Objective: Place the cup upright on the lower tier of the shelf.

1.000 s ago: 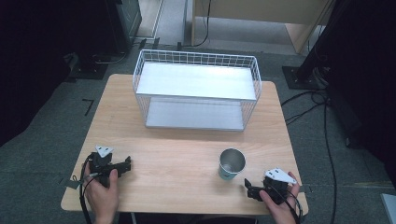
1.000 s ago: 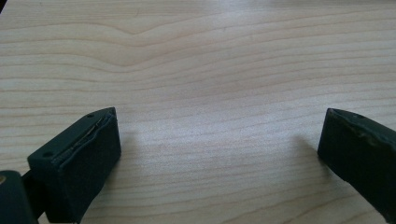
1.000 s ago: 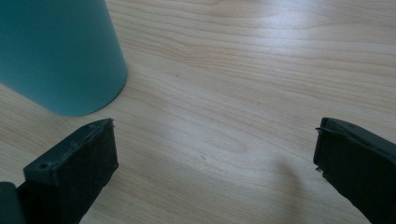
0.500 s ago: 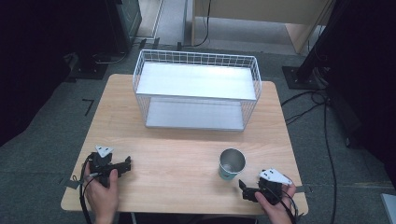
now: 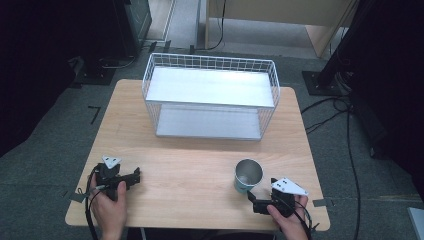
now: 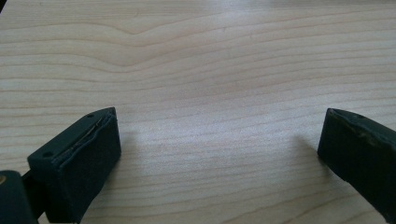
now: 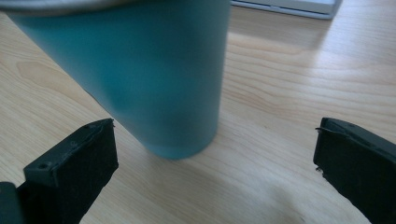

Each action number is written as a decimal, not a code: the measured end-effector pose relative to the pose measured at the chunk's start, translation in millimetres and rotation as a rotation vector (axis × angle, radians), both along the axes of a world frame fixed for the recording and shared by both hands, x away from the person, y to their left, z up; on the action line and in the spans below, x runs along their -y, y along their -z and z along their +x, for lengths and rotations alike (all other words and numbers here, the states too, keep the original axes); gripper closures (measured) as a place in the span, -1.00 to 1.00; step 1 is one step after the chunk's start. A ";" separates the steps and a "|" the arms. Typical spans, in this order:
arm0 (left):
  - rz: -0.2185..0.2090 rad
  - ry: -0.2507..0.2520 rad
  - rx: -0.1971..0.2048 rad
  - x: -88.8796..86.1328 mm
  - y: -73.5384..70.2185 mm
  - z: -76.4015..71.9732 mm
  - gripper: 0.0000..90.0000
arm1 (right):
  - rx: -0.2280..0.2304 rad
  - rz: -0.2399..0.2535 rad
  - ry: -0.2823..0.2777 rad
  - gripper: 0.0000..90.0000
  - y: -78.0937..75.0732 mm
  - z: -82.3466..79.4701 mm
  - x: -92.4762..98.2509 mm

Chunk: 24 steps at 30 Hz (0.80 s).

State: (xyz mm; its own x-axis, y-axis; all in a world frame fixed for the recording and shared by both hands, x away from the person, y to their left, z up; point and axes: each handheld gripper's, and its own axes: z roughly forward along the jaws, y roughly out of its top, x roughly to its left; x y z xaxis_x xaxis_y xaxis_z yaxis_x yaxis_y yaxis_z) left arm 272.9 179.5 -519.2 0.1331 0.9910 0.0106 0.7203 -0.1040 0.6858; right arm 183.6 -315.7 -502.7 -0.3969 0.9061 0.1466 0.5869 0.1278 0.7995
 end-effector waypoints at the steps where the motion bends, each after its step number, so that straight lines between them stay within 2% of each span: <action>1: 0.000 0.000 0.000 0.0 0.0 0.0 -1.00 | 0.003 0.000 -0.001 -1.00 -0.3 1.2 -1.7; 4: 0.000 0.000 0.000 0.0 0.0 0.0 -1.00 | -0.002 0.024 -0.014 -1.00 -1.0 4.9 -5.5; 9: 0.000 0.000 0.000 0.0 0.0 0.0 -1.00 | 0.011 0.023 -0.029 -1.00 -1.6 9.0 -12.9; 17: 0.000 0.000 0.000 0.0 0.0 0.0 -1.00 | 0.055 0.058 -0.034 -0.93 -8.4 18.2 -26.3; 24: 0.000 0.000 0.000 0.0 0.0 0.0 -1.00 | 0.091 0.076 -0.018 -0.75 -10.8 23.8 -36.3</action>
